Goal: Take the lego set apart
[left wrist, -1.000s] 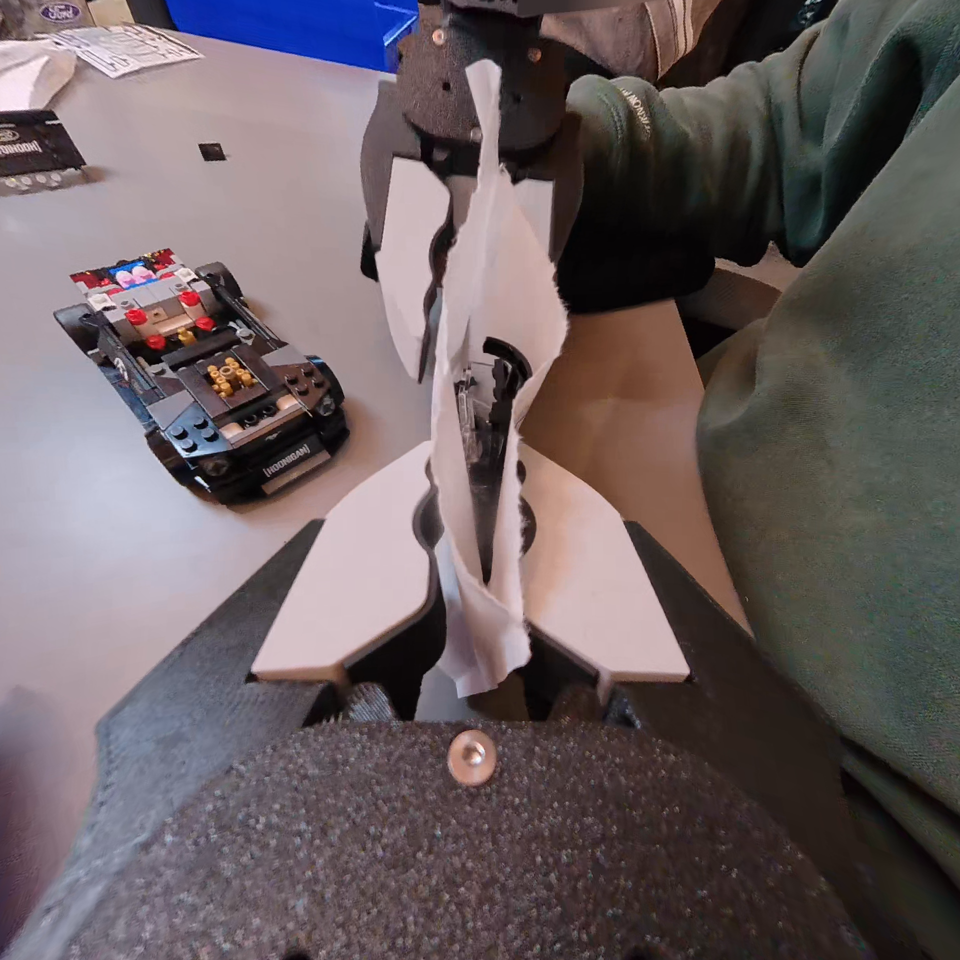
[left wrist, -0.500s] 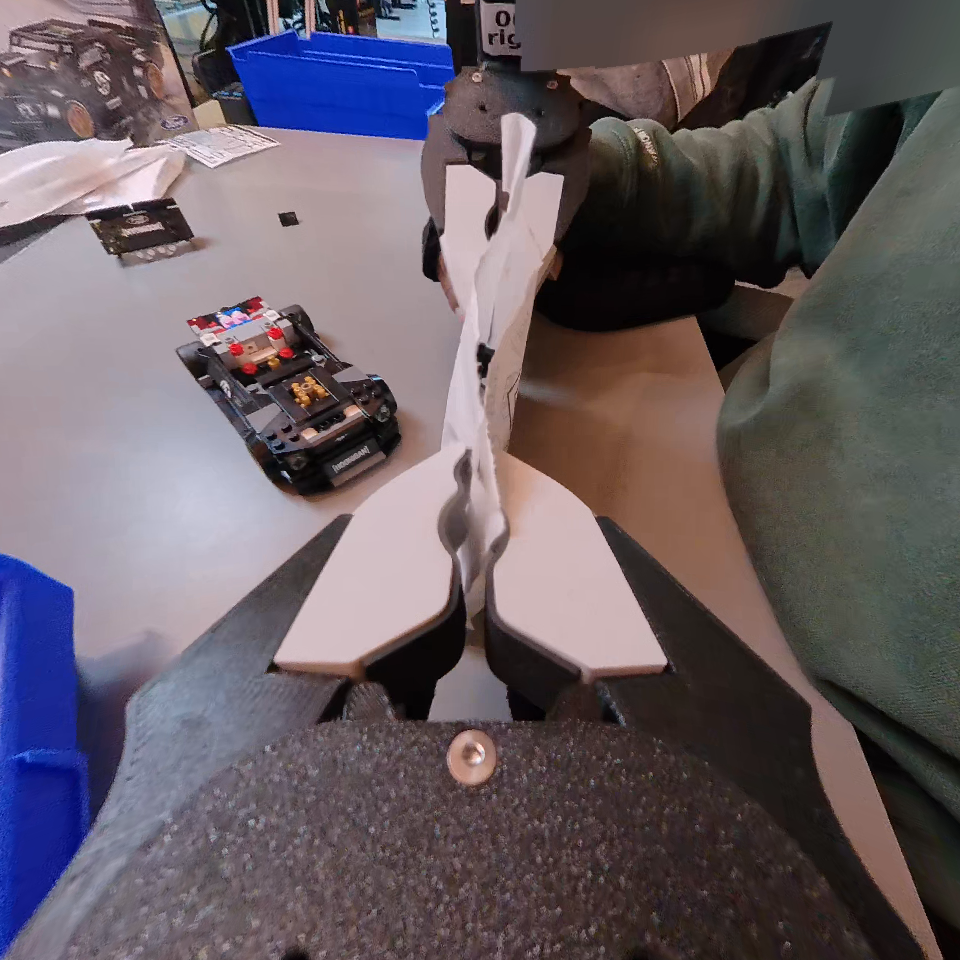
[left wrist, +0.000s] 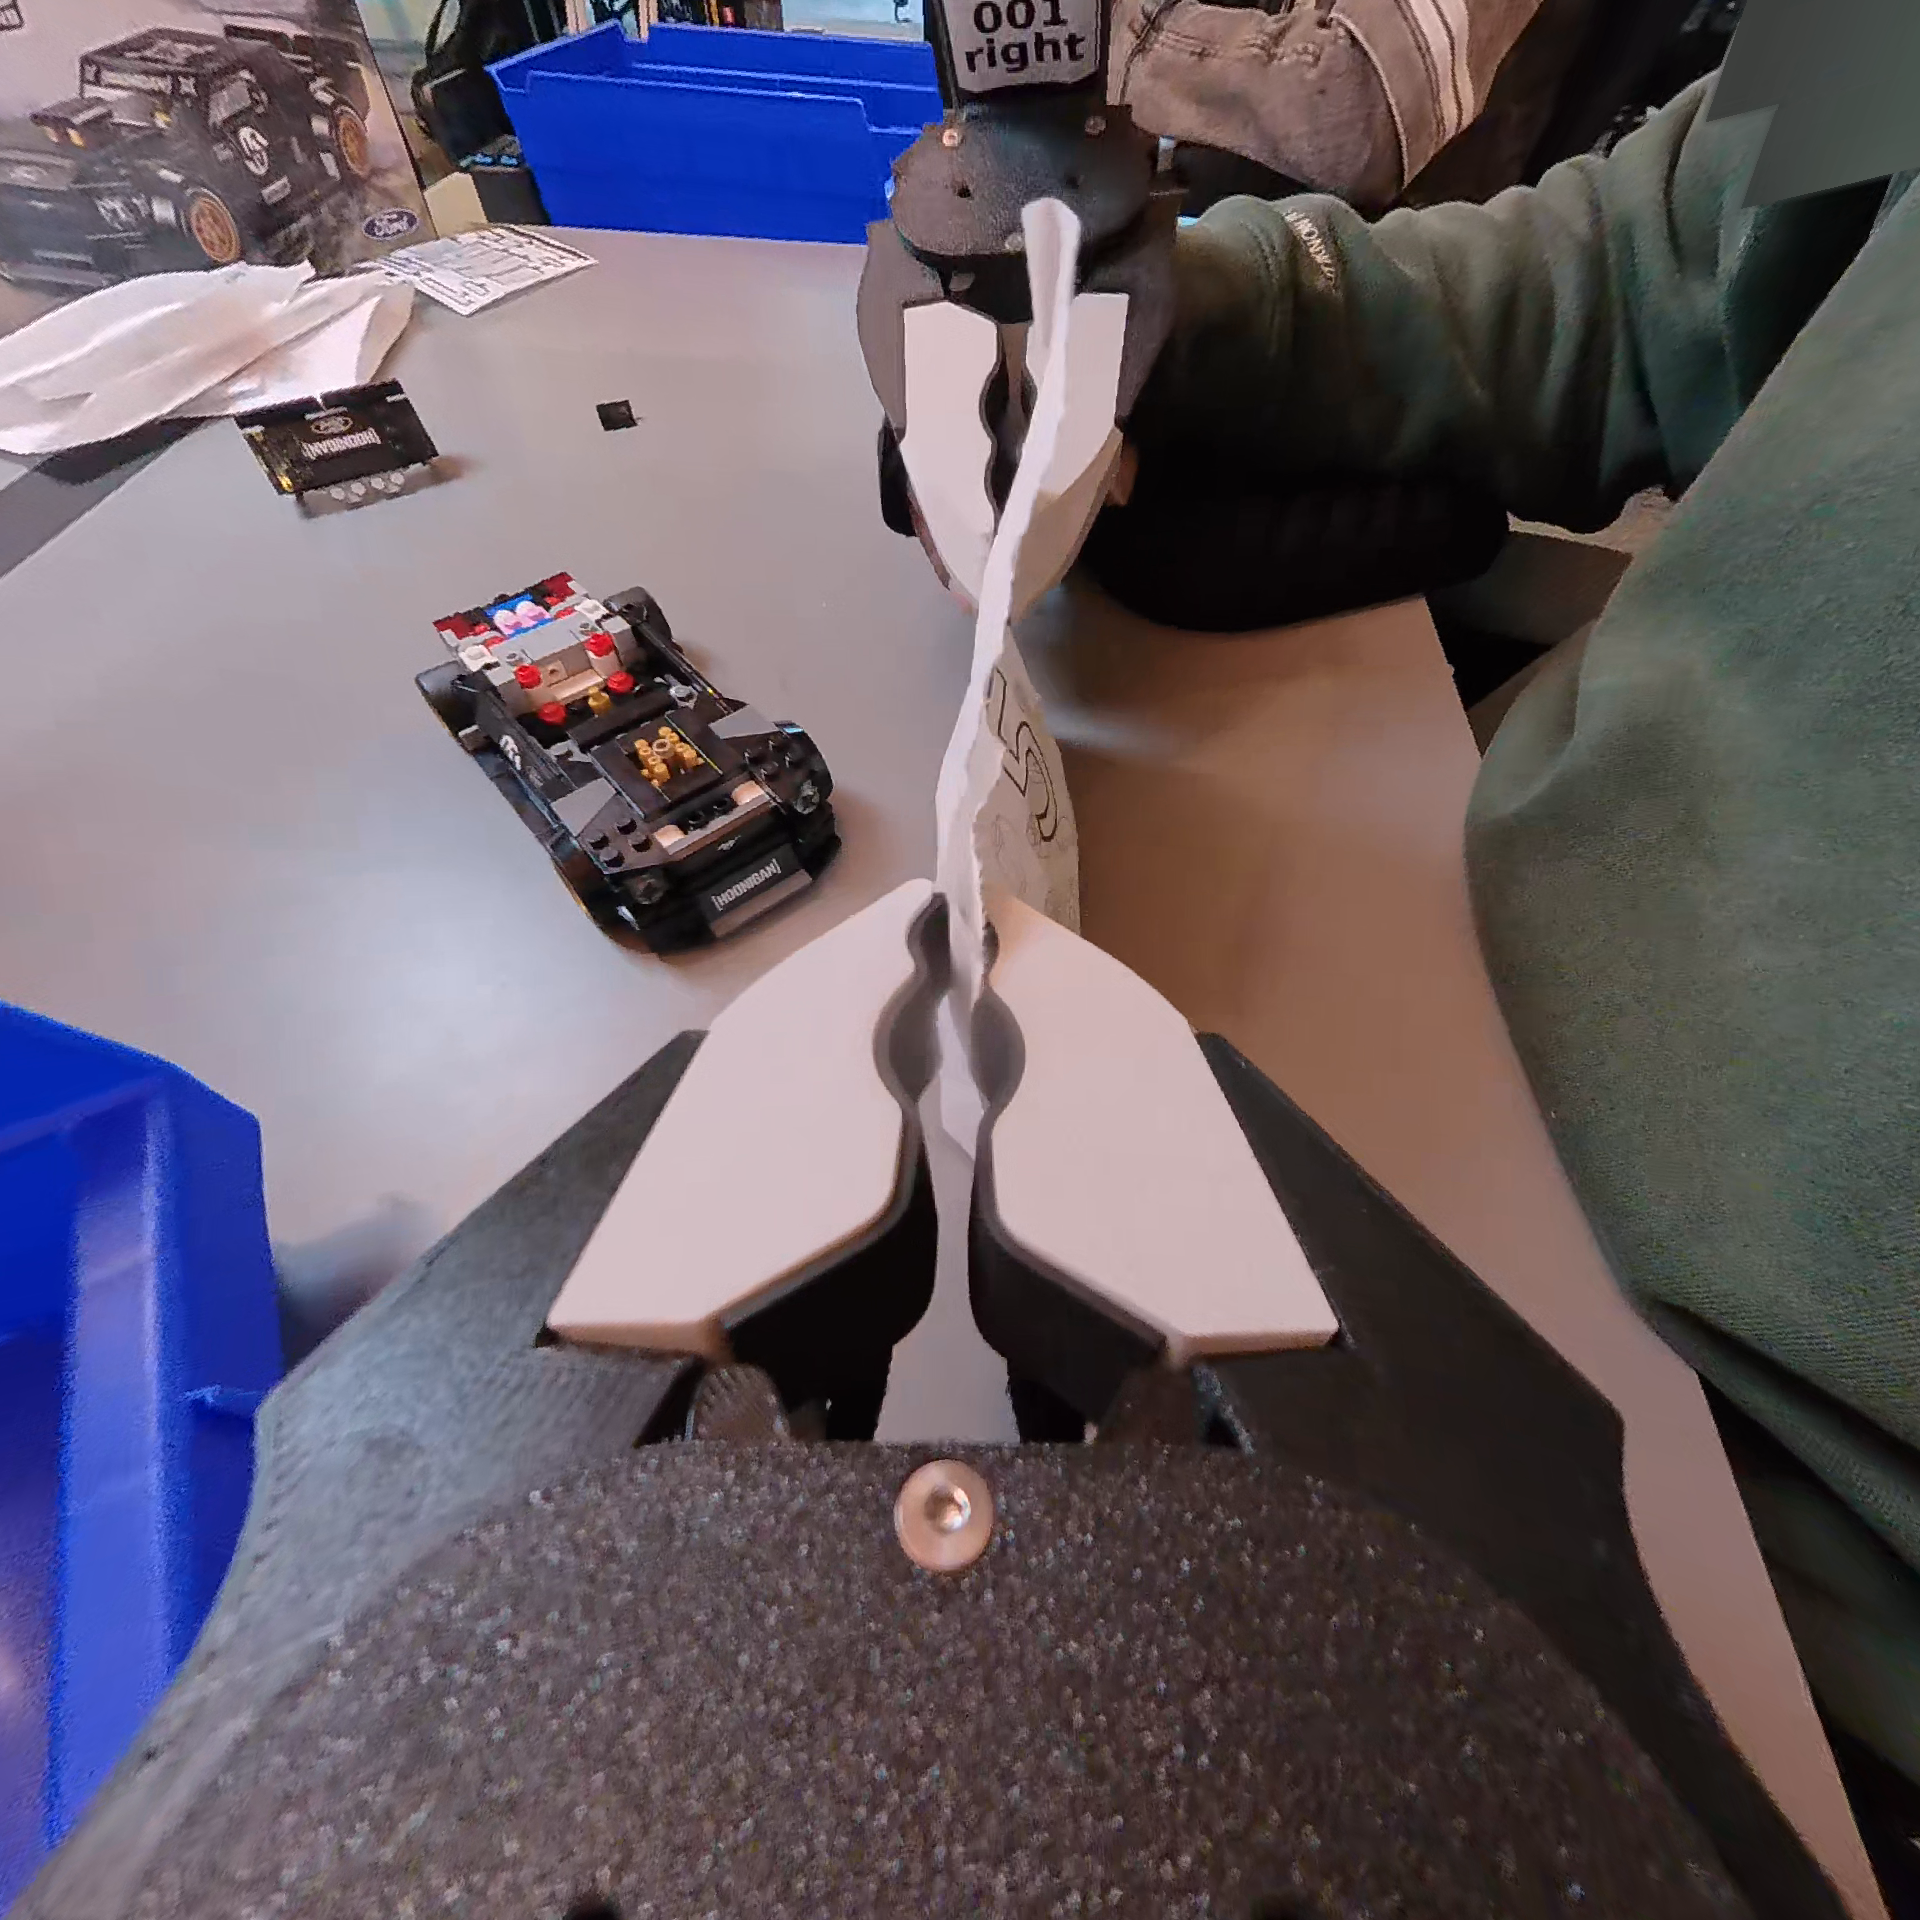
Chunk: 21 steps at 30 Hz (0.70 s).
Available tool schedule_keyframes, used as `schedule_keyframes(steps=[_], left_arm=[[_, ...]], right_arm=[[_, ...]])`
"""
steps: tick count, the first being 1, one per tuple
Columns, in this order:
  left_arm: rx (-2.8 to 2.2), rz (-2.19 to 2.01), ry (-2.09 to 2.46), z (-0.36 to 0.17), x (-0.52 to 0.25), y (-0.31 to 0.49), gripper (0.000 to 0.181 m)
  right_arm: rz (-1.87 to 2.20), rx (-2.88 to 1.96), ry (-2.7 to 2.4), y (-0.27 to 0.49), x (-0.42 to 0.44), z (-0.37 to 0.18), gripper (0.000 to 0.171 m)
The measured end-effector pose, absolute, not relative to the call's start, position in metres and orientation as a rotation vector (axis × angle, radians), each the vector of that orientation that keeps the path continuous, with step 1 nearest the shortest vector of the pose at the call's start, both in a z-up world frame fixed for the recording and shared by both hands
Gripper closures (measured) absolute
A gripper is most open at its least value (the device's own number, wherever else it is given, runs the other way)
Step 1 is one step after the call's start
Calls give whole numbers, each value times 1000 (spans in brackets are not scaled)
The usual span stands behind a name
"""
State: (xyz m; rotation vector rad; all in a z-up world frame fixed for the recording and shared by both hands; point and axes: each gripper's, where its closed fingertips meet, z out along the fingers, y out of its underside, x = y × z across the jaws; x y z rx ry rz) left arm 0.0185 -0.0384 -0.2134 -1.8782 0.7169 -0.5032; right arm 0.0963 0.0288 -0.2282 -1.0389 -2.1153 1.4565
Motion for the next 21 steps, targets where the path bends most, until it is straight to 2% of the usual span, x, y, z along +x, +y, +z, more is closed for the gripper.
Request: schedule_keyframes(steps=[5, 7, 9, 10, 12, 17, 21], left_arm=[[-1901, -533, 712, -214, 23, -41, 180], [-1908, -523, 713, -216, 23, -40, 180], [-1911, -527, 720, -216, 25, -40, 180], [-1909, -529, 732, -215, 27, -40, 180], [-1903, -516, 757, -215, 29, -41, 179], [-1844, -496, 787, -203, 30, -41, 179], [-1826, -486, 749, -198, 26, -37, 179]], right_arm=[[1370, -1101, -2110, 35, 92, -234, 170], [1339, -1064, -2079, 35, 89, -223, 143], [1360, -1005, -2036, 27, 85, -206, 133], [1337, -978, -2019, 25, 83, -201, 135], [1278, -945, -2029, 24, 82, -201, 171], [1474, -969, -2042, 21, 90, -196, 171], [1422, -949, -1992, 27, 84, -192, 171]])
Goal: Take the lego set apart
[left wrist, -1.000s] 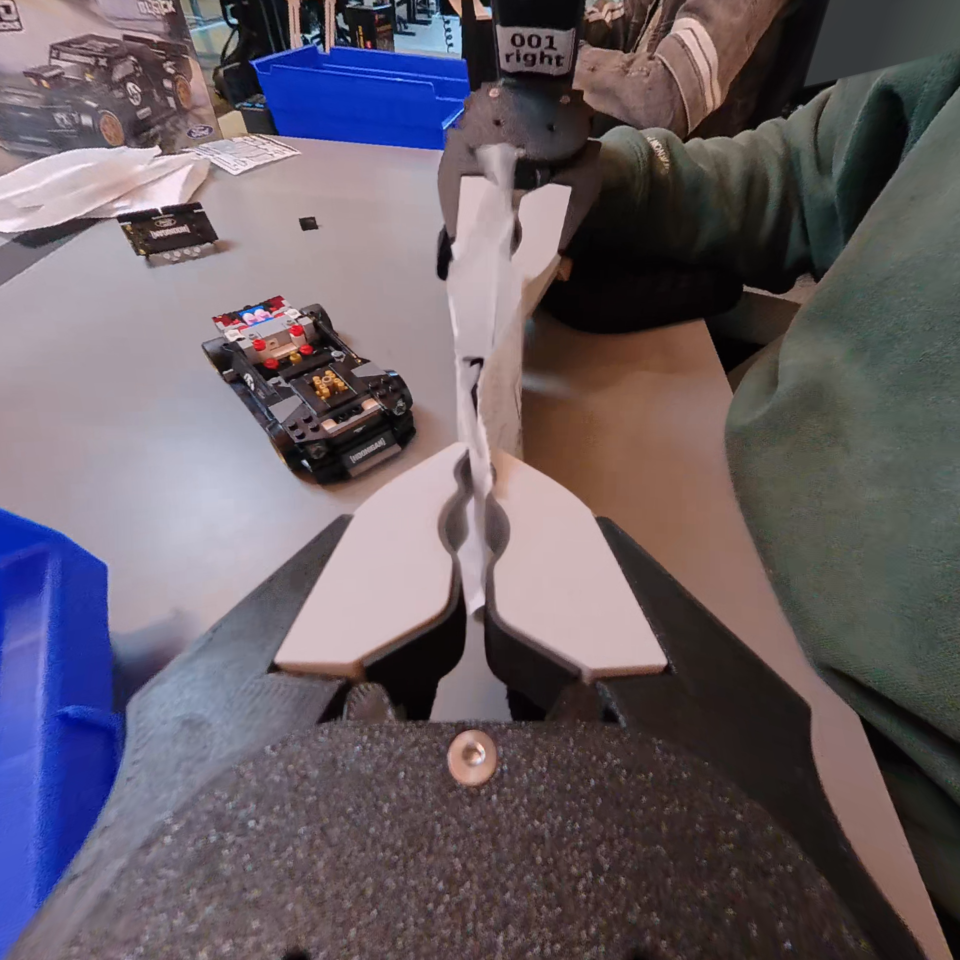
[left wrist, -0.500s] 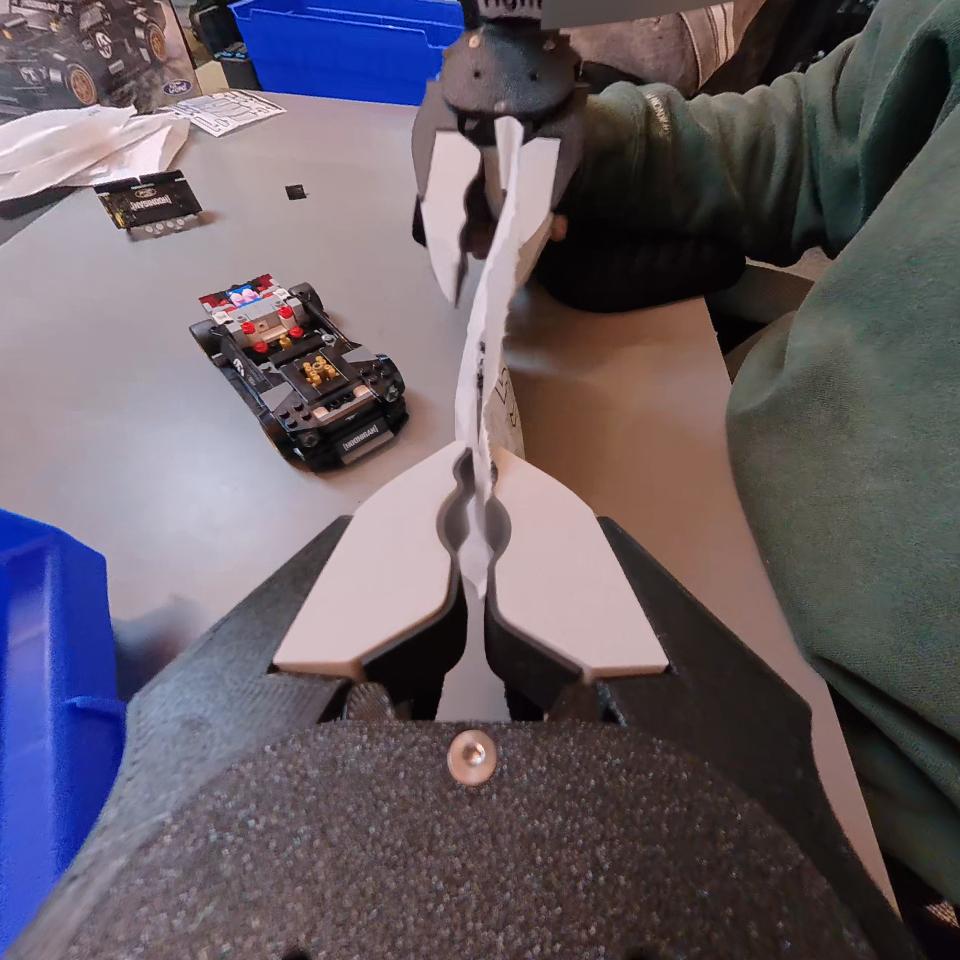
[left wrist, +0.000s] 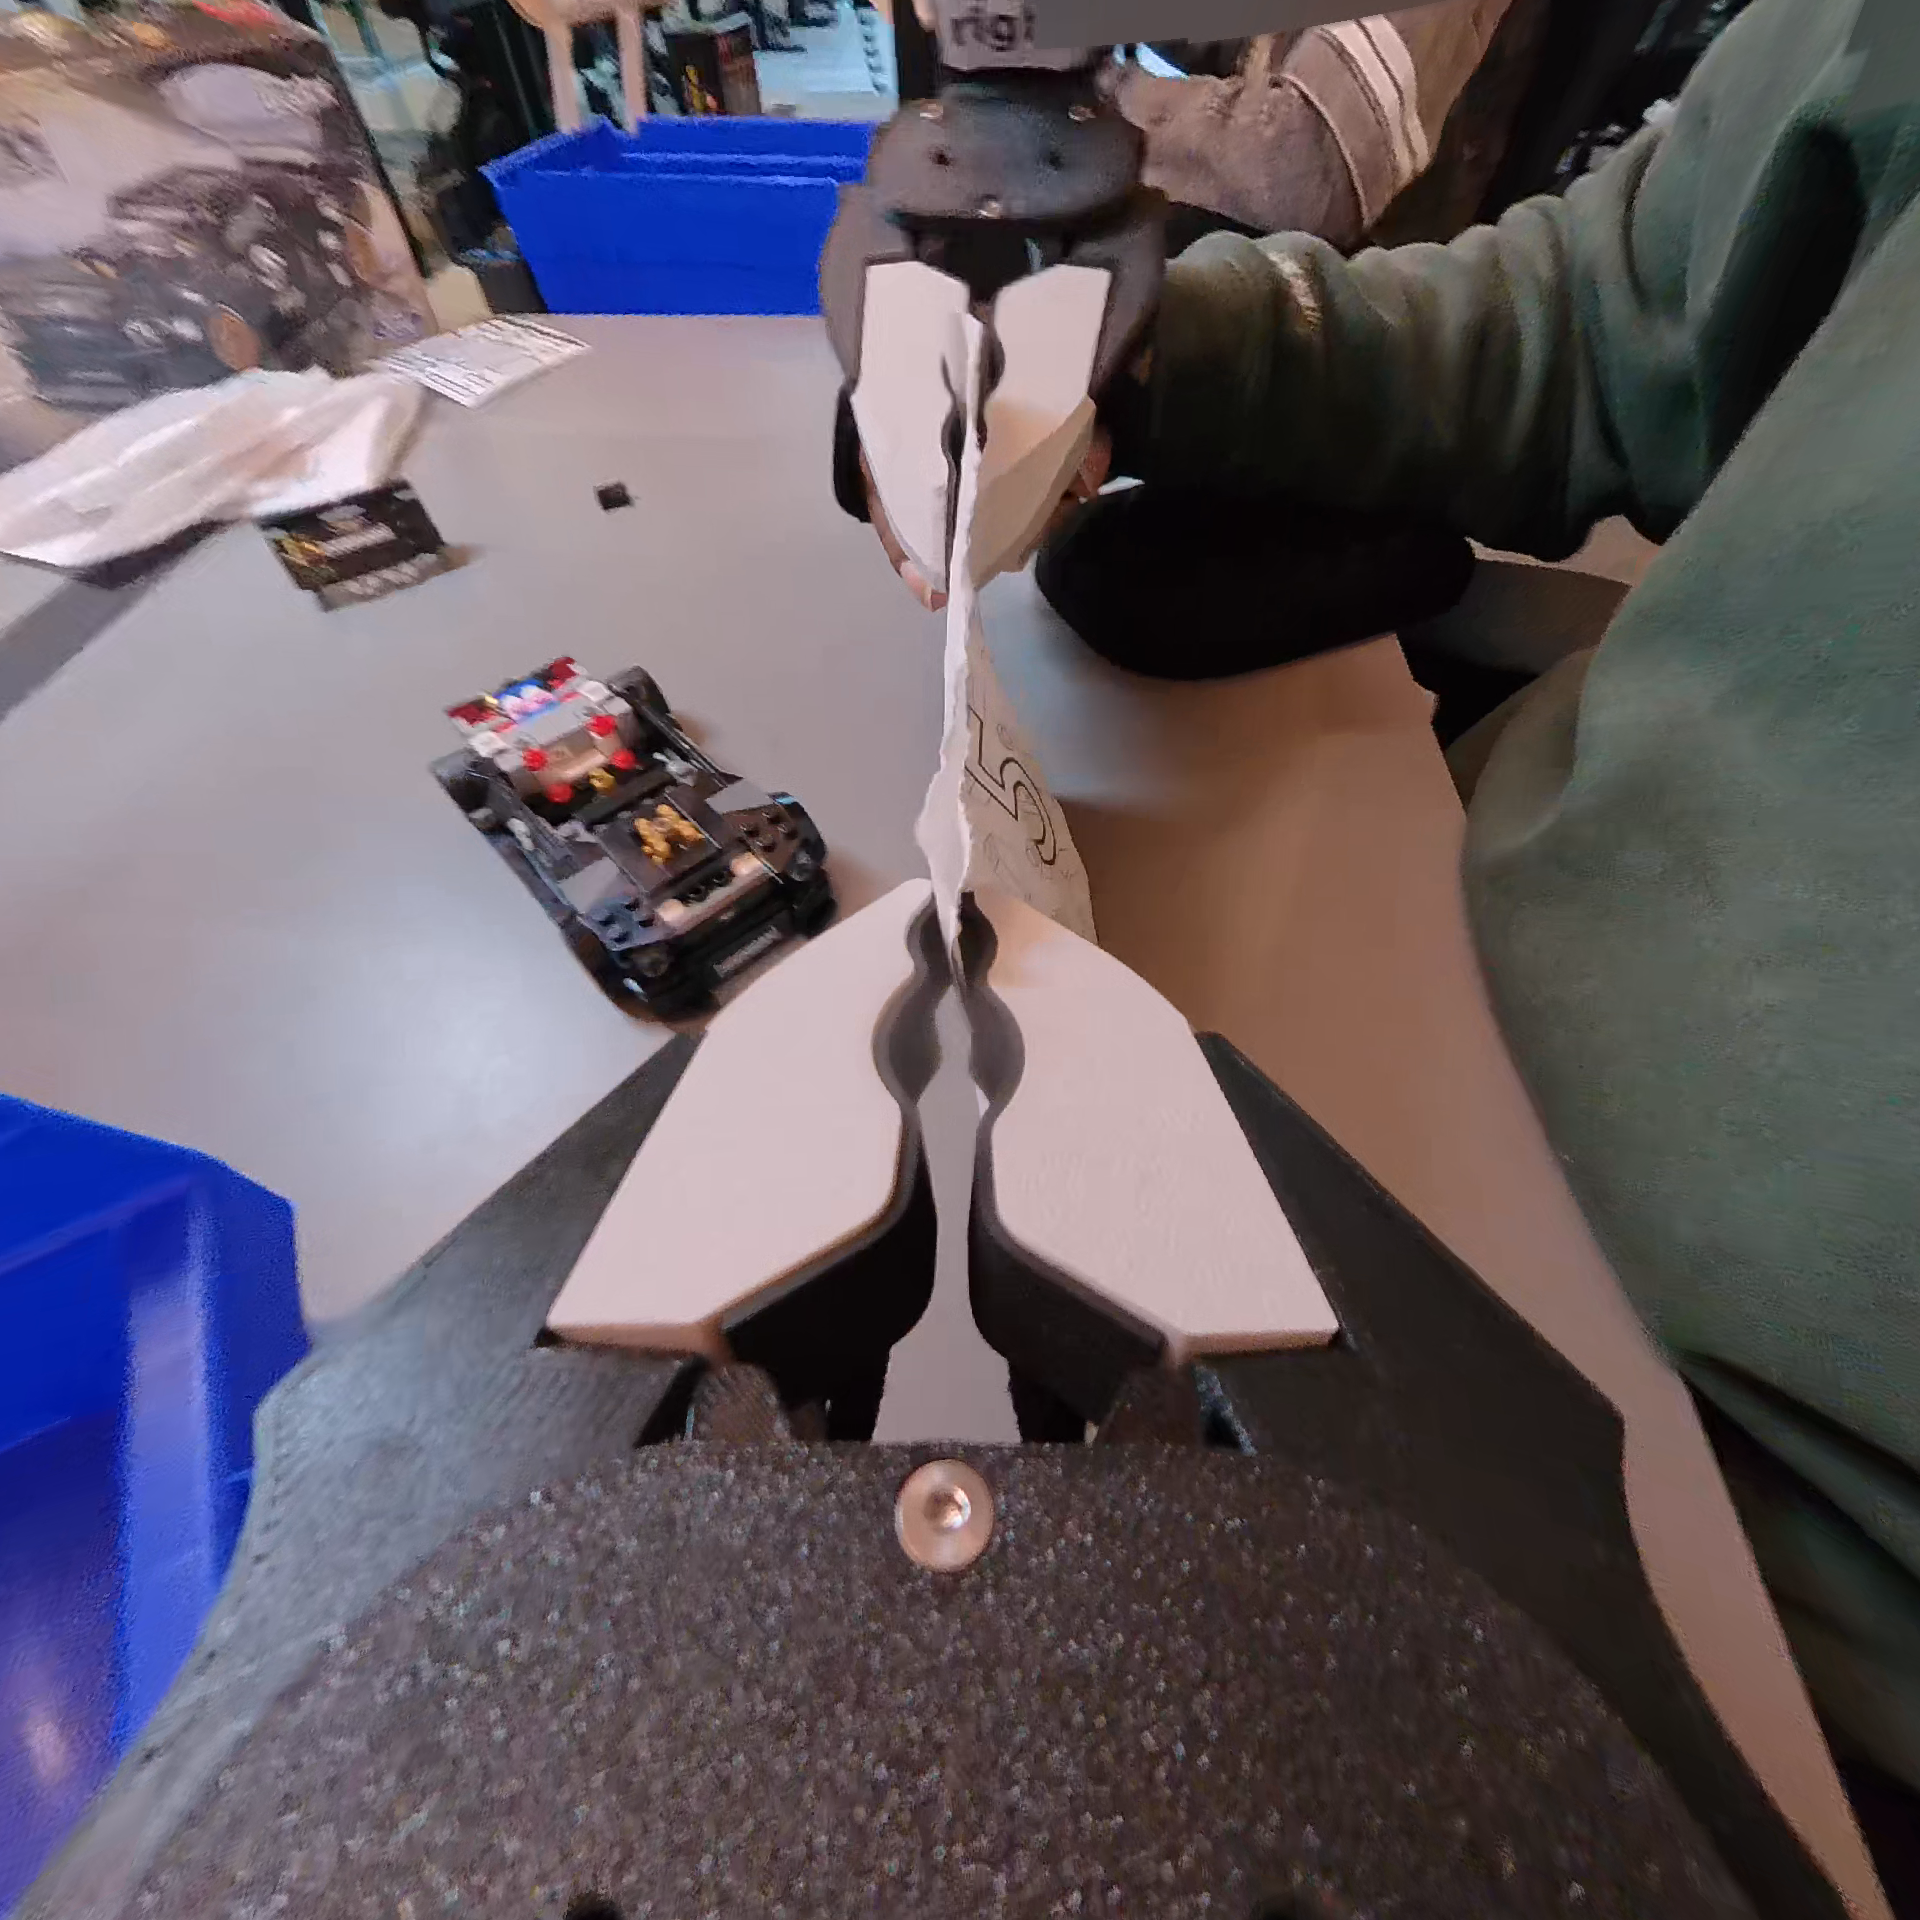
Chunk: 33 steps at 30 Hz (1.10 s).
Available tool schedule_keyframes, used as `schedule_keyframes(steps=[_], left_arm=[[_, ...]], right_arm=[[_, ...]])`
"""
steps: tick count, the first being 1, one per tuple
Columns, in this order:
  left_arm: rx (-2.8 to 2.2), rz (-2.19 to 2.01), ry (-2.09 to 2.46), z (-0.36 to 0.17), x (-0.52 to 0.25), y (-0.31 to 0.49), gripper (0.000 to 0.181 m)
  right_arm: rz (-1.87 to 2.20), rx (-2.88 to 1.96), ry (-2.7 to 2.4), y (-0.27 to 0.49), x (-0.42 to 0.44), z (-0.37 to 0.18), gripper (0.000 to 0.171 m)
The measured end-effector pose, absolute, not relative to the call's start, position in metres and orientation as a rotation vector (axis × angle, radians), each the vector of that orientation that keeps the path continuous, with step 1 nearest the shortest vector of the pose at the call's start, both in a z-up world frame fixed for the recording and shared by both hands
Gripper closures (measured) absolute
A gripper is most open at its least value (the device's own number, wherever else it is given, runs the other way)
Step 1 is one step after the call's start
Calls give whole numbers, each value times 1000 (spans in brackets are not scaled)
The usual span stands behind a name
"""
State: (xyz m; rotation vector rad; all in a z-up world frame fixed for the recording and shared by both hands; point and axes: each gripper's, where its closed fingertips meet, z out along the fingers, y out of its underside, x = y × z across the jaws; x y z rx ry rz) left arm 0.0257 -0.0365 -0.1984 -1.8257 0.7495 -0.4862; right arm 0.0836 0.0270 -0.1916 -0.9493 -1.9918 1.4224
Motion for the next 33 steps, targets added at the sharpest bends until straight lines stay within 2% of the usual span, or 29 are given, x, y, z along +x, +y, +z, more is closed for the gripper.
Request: schedule_keyframes(steps=[5, 8, 19, 24, 27, 33], left_arm=[[-1665, -125, 824, -187, 16, -26, 180], [-1699, -56, 981, -216, 30, -38, 180], [-1938, -530, 879, -241, 51, -56, 180], [-2254, -899, 395, -262, 38, -46, 180], [-2337, -981, 306, -272, 35, -45, 180], [-2499, -937, 345, -282, 36, -47, 180]], right_arm=[[956, -657, -1888, 38, 80, -177, 171], [806, -593, -1975, 31, 93, -207, 171], [1221, -1021, -2162, 6, 121, -238, 171], [1432, -1748, -2154, 13, 114, -259, 171], [1626, -2093, -2084, 15, 113, -266, 171], [1462, -2185, -2229, 10, 116, -278, 170]])
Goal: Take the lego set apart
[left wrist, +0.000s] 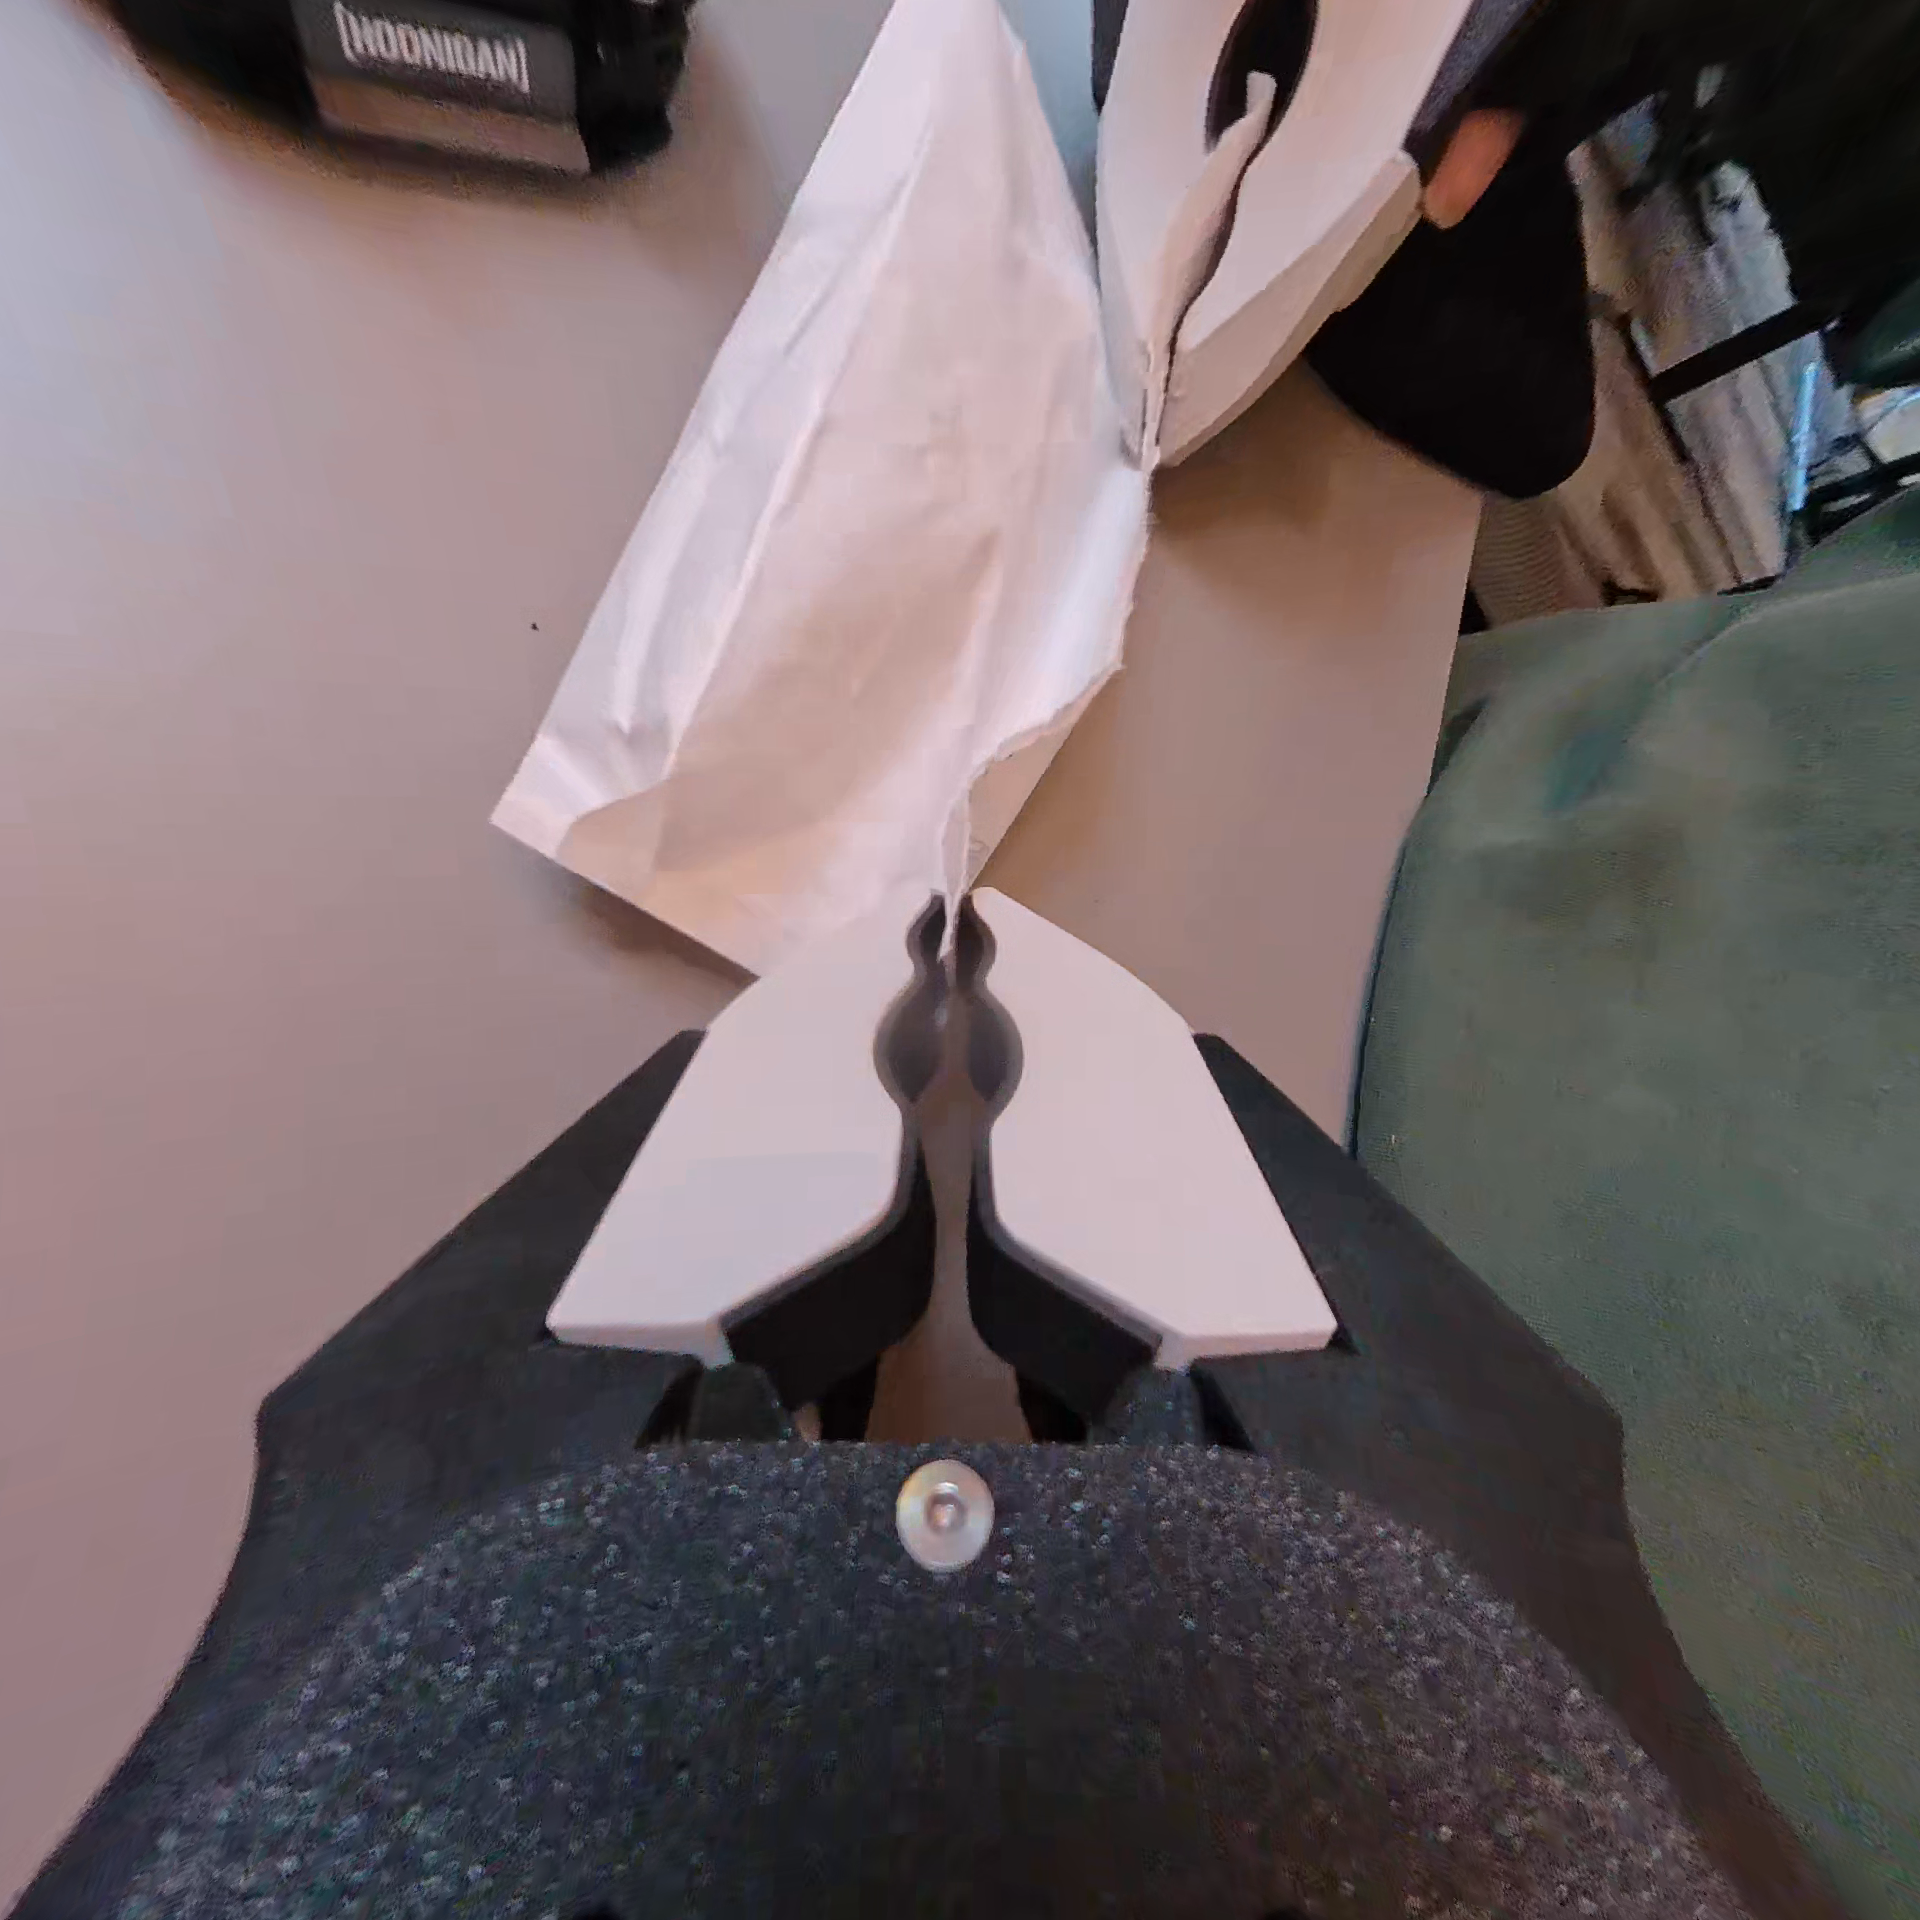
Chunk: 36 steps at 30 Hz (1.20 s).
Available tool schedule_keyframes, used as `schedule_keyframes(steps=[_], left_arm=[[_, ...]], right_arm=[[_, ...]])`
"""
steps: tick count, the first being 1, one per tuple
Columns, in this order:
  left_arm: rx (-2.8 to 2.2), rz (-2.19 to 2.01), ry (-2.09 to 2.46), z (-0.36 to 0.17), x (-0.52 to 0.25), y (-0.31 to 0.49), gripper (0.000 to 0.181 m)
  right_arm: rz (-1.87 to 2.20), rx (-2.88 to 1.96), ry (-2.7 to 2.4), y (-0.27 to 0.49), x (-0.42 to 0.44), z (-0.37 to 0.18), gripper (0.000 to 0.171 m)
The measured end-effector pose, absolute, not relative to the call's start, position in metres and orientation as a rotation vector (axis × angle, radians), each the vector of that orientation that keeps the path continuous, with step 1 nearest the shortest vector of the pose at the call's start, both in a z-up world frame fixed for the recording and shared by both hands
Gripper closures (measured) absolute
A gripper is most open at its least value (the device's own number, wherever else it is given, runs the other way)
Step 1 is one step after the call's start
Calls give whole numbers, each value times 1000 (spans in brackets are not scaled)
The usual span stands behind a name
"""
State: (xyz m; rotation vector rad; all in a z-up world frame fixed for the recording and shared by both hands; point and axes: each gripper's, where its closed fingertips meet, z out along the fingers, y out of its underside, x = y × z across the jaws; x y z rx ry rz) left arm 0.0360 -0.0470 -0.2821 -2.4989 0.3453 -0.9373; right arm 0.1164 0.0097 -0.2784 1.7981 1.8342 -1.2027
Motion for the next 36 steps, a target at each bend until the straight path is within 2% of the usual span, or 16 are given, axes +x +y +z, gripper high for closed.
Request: schedule_keyframes(steps=[6, 9, 15, 20, 22, 23, 24, 25, 31, 36], left_arm=[[-2590, -897, 366, -284, 35, -44, 180], [-2603, -863, 374, -284, 34, -40, 180], [-2567, -949, 323, -283, 35, -34, 180], [-2575, -940, 369, -283, 36, -34, 180], [-2572, -950, 376, -283, 36, -34, 180], [-2571, -959, 381, -283, 36, -34, 180], [-2570, -966, 387, -283, 36, -35, 180], [-2568, -971, 391, -283, 36, -36, 180], [-2531, -923, 444, -280, 34, -38, 181], [-2440, -762, 552, -272, 35, -46, 156]], right_arm=[[-1175, 1889, 1969, 26, 120, -279, 169], [-1103, 1937, 2207, 37, 122, -277, 160], [-1186, 1733, 2867, 23, 114, -212, 143], [-671, 1402, 3330, 21, 116, -253, 118], [-626, 1318, 3412, 29, 111, -267, 127], [-657, 1261, 3431, 30, 111, -271, 139], [-697, 1219, 3445, 31, 110, -273, 160], [-740, 1199, 3424, 31, 110, -275, 171], [-1006, 1645, 2379, 20, 118, -278, 171], [-1025, 1650, 2013, 7, 124, -281, 171]])
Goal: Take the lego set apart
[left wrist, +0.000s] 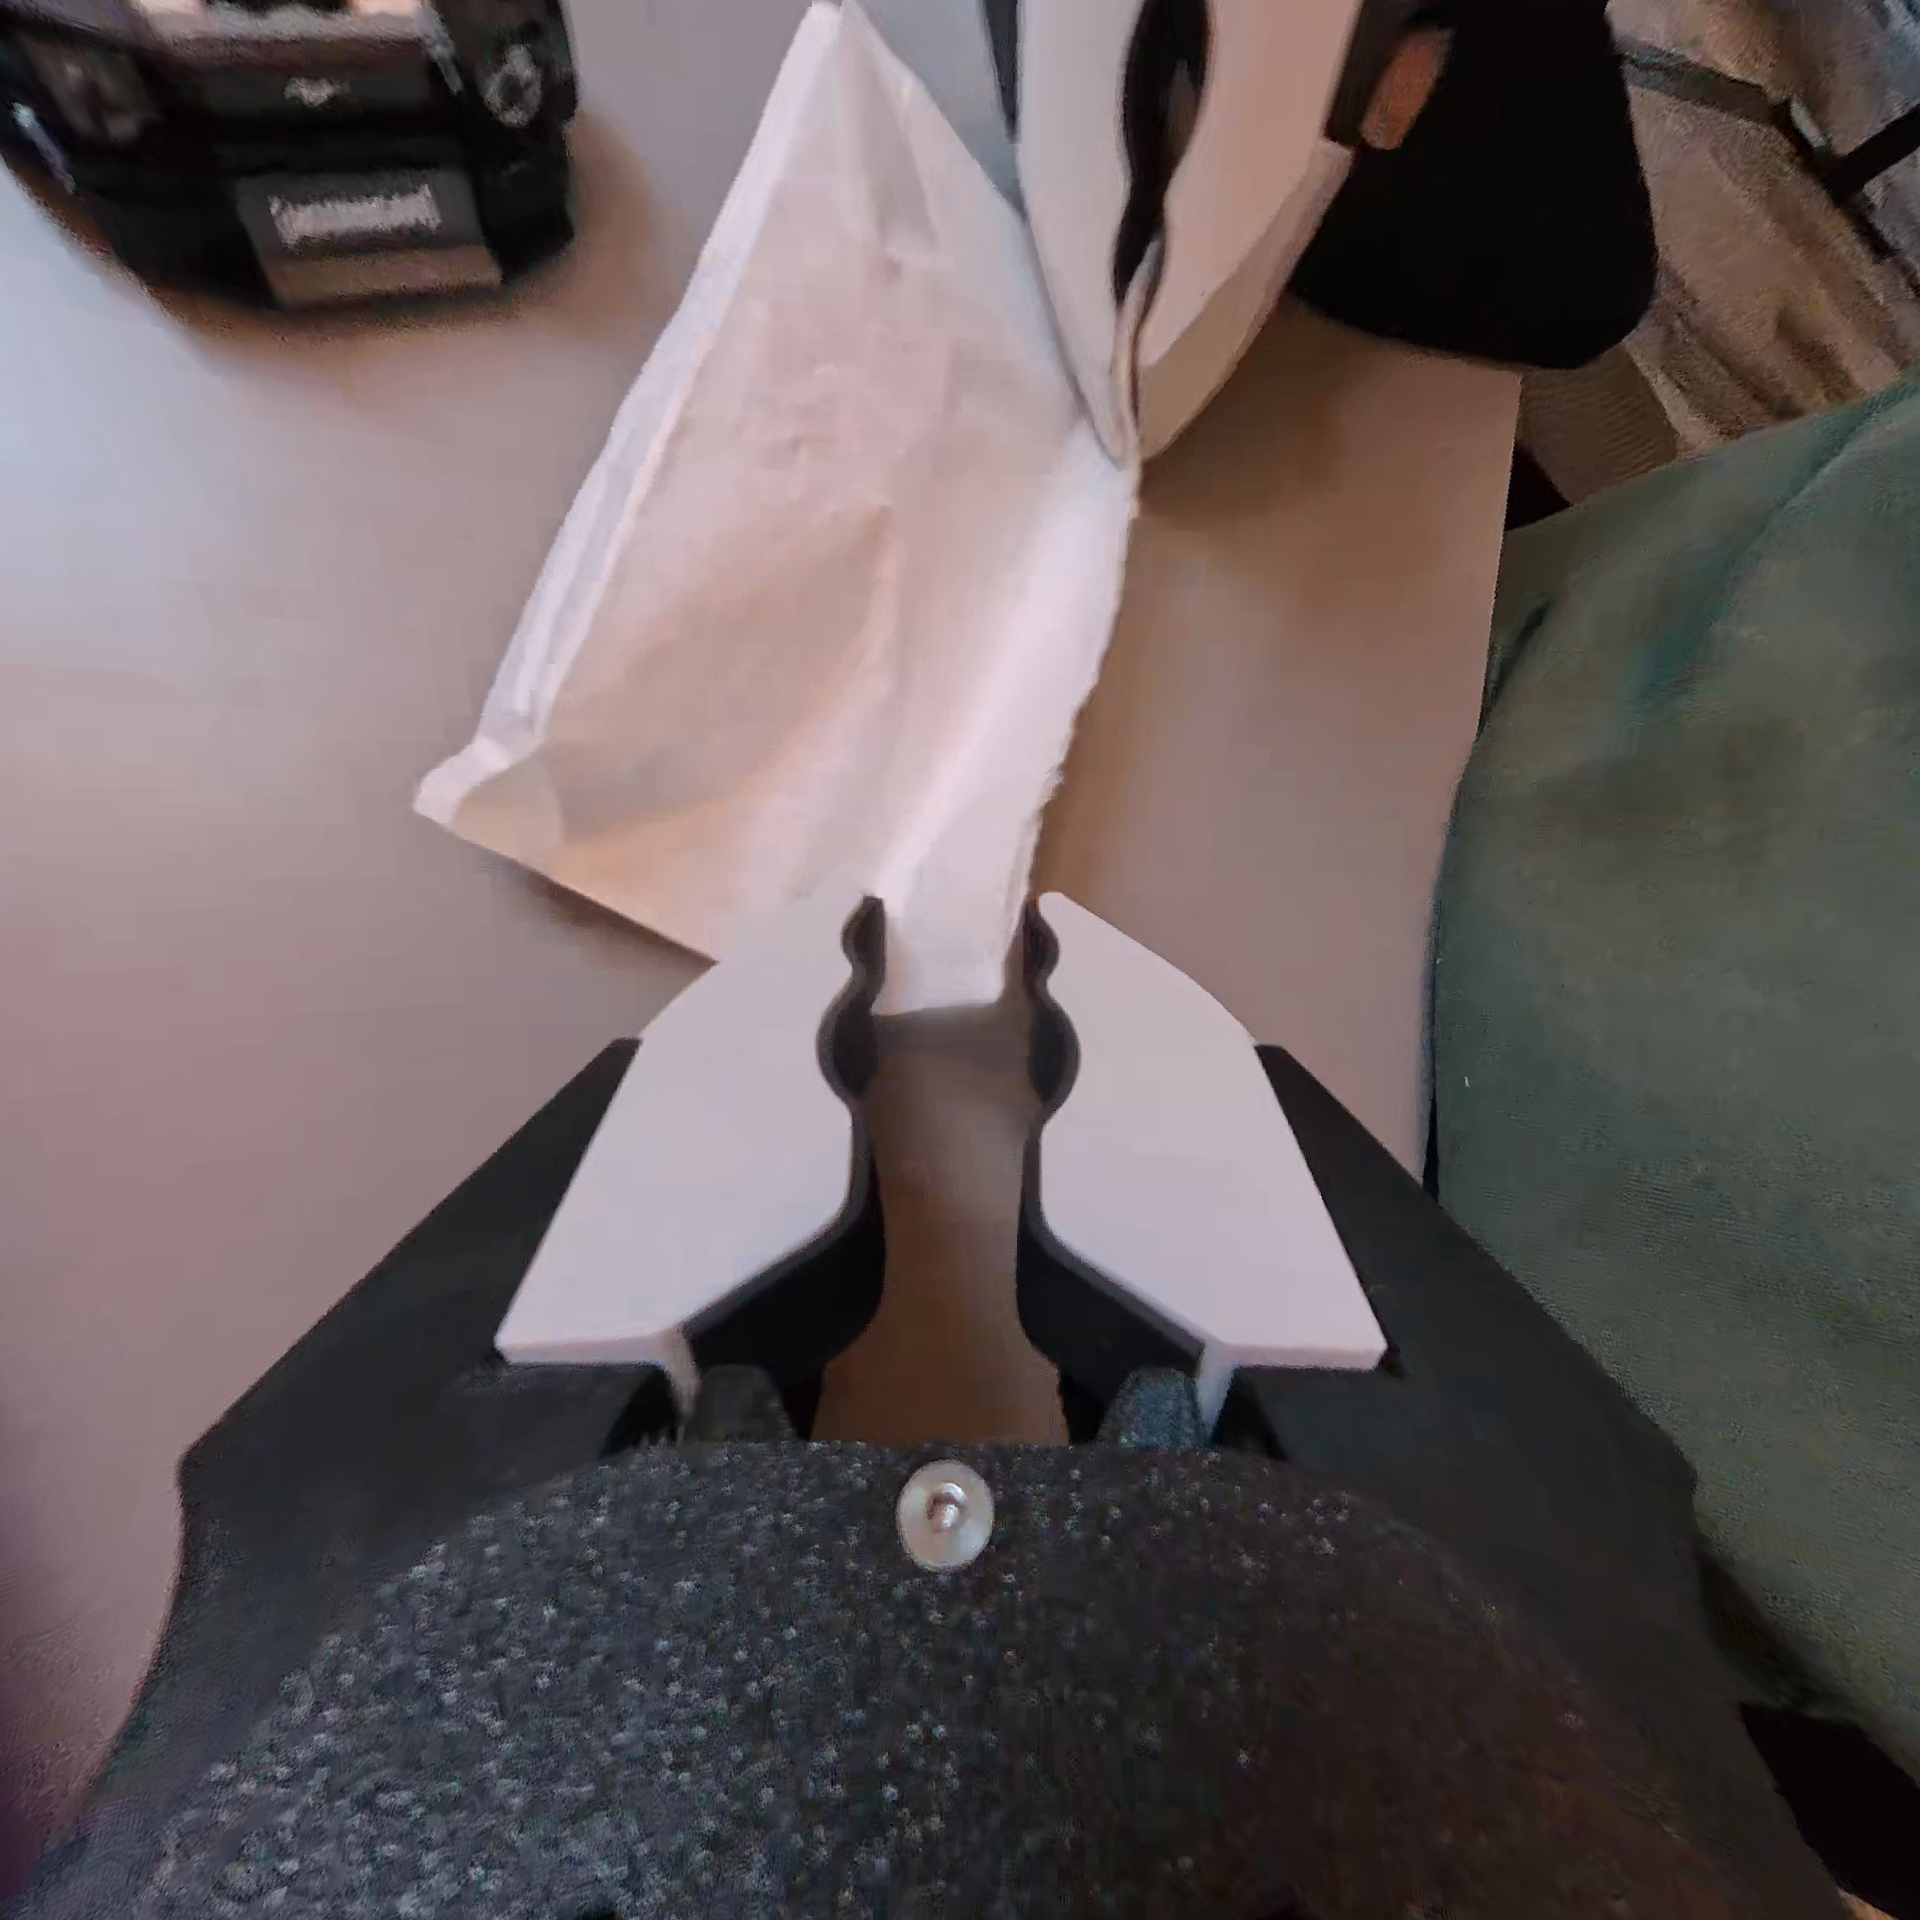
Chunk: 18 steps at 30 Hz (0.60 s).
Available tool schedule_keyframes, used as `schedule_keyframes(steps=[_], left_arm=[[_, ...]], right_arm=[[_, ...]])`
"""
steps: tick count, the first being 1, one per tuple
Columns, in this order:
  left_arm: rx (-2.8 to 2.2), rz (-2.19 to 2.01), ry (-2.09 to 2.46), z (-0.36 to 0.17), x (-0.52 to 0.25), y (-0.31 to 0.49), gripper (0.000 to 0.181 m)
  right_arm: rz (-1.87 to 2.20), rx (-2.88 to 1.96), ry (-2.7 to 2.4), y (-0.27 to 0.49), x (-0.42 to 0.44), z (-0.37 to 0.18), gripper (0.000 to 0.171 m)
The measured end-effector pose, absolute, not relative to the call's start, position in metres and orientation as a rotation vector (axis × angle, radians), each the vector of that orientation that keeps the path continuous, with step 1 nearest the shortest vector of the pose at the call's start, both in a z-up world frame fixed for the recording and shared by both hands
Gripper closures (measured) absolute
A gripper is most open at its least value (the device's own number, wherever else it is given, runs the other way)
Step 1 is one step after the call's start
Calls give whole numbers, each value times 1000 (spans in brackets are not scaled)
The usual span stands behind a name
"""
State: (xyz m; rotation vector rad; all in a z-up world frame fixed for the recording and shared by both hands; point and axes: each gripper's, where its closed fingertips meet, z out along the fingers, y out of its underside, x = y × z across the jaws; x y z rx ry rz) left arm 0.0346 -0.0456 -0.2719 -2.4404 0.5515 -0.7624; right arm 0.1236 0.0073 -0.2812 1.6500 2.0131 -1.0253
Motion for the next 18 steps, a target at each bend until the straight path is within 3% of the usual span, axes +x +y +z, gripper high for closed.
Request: schedule_keyframes(steps=[3, 5, 11, 18], left_arm=[[-2342, -663, 603, -268, 43, -43, 157], [-2277, -566, 621, -265, 41, -36, 180], [-2465, -1070, 262, -277, 49, -38, 180], [-2661, -887, 386, -283, 45, -29, 180]], right_arm=[[-1086, 1653, 1855, 3, 124, -276, 171], [-1109, 1649, 1787, 2, 127, -276, 171], [-1170, 1698, 1716, 11, 130, -275, 171], [-1054, 1916, 2044, 39, 119, -285, 169]])
